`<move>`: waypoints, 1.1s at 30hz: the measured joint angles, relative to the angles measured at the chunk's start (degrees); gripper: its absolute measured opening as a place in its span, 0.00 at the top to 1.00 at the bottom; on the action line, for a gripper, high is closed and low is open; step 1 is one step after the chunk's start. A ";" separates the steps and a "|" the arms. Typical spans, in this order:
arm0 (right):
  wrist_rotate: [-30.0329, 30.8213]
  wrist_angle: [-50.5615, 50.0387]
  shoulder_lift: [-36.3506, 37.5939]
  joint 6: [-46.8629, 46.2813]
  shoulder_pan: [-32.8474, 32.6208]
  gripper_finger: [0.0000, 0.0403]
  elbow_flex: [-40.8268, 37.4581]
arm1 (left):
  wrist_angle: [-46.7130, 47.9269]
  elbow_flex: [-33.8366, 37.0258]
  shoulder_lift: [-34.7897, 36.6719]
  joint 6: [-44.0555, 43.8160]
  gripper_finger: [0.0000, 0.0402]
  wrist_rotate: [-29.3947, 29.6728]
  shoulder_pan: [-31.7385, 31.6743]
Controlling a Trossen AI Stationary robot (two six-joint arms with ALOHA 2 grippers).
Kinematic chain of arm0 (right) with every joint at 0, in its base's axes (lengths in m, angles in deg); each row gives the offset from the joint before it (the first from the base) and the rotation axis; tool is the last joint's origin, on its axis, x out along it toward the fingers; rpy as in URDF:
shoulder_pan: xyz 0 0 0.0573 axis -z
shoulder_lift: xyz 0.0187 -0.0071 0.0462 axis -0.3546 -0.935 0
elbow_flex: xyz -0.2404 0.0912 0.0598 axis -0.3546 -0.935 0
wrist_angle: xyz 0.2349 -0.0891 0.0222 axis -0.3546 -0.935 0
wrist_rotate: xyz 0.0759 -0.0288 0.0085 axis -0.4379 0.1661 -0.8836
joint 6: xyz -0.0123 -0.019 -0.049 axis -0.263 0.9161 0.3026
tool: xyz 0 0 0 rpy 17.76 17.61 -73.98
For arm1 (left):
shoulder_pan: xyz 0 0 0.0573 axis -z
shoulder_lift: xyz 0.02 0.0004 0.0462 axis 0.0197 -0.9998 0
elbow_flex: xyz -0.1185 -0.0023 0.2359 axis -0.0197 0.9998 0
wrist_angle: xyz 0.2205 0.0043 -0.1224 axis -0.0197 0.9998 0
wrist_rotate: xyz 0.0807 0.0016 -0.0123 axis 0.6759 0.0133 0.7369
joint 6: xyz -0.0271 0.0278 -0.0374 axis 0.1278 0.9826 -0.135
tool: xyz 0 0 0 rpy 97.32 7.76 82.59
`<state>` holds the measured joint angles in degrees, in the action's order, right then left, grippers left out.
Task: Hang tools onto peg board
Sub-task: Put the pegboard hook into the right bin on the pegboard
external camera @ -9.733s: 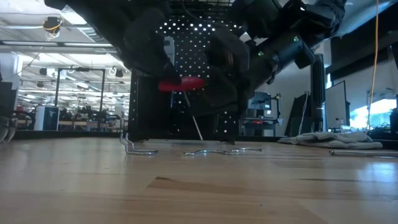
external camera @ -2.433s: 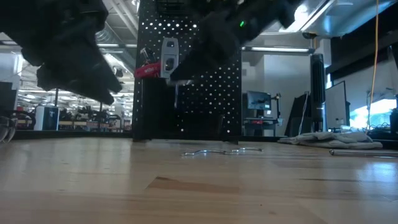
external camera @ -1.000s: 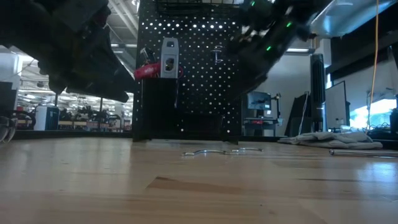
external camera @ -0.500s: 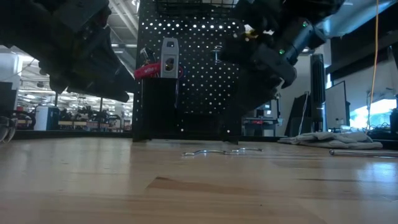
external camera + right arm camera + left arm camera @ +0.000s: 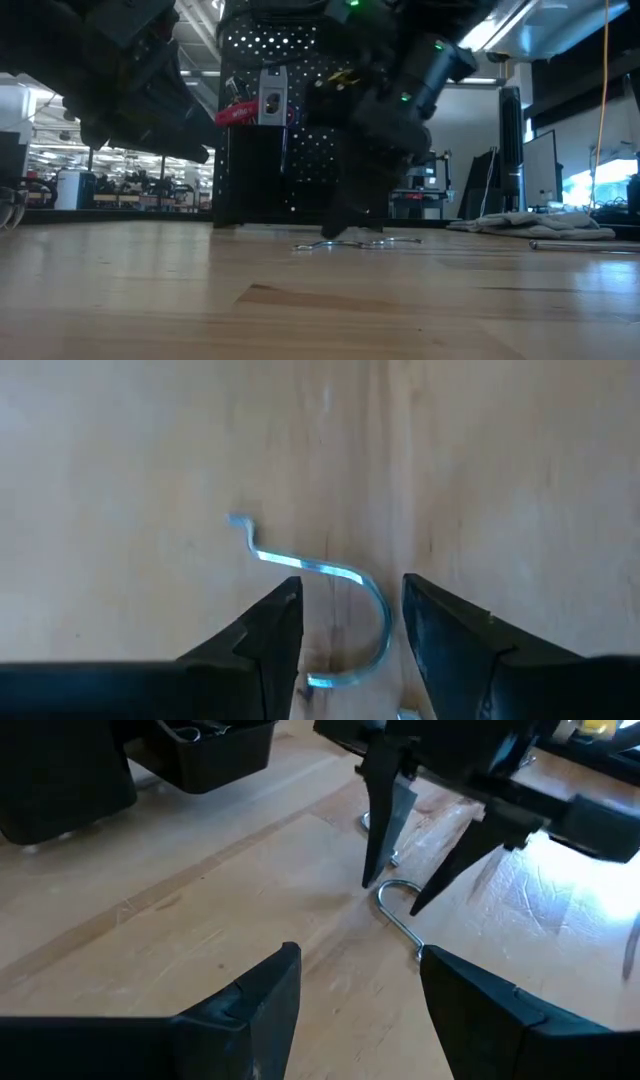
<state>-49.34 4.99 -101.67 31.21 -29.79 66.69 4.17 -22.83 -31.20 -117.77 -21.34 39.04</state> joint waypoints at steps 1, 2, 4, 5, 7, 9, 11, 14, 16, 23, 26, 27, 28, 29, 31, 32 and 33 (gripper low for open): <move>0.09 -2.86 -0.84 0.02 0.01 0.57 1.74 | -0.02 0.00 0.00 0.13 0.52 0.00 0.00; 0.30 -5.68 -1.62 0.00 -0.02 0.57 3.35 | -0.05 0.00 0.00 0.13 0.52 0.00 0.00; 0.48 -9.86 -3.05 0.04 0.01 0.57 6.22 | 0.03 0.00 0.00 0.17 0.52 0.00 0.00; 0.58 -10.96 -3.73 0.02 0.01 0.57 7.19 | 0.02 0.00 0.00 0.17 0.52 0.00 0.00; 0.57 -11.55 -4.77 0.02 0.03 0.58 8.08 | 0.02 0.00 0.00 0.29 0.52 0.00 0.00; 0.42 -11.41 -5.56 0.02 0.03 0.59 8.23 | 0.01 0.00 0.00 0.37 0.52 0.00 0.00; 0.03 -11.42 -6.32 0.02 0.03 0.63 8.27 | 0.02 0.00 0.00 0.34 0.52 0.00 0.00; -0.28 -11.69 -7.09 0.04 0.00 0.72 8.30 | 0.05 0.00 0.00 0.32 0.52 0.00 0.00; -0.57 -11.61 -7.39 0.07 -0.02 0.80 8.26 | 0.10 0.00 0.00 0.36 0.52 -0.02 0.00; -0.57 -11.35 -7.53 1.44 -0.10 0.99 8.17 | 0.06 0.00 0.00 0.32 0.52 -0.02 0.00; -0.39 -11.33 -7.53 1.55 -0.11 0.98 8.15 | 0.06 0.00 0.00 0.30 0.52 -0.04 0.00; -0.30 -11.33 -7.53 1.54 -0.14 0.98 8.15 | 0.06 0.00 0.00 0.30 0.52 -0.04 0.00; -0.09 -11.33 -7.49 1.53 -0.39 0.99 8.14 | 0.06 0.00 0.00 0.30 0.52 -0.04 -0.01; 0.47 -11.32 -7.32 1.59 -0.72 0.99 8.07 | 0.06 0.00 0.00 0.30 0.52 -0.04 0.00; 1.85 -11.36 -6.83 1.91 -1.11 0.99 8.00 | 0.06 0.00 0.00 0.28 0.52 -0.05 -0.02; 2.26 -11.43 -6.44 1.98 -1.50 0.99 7.97 | 0.06 0.00 0.00 0.28 0.52 -0.07 -0.02; 3.05 -11.48 -6.06 2.32 -1.72 0.99 7.93 | 0.06 0.00 0.00 0.28 0.52 -0.07 0.00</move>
<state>-46.29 -6.49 -107.73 33.53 -31.51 74.62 4.23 -22.83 -31.20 -117.49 -21.40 39.04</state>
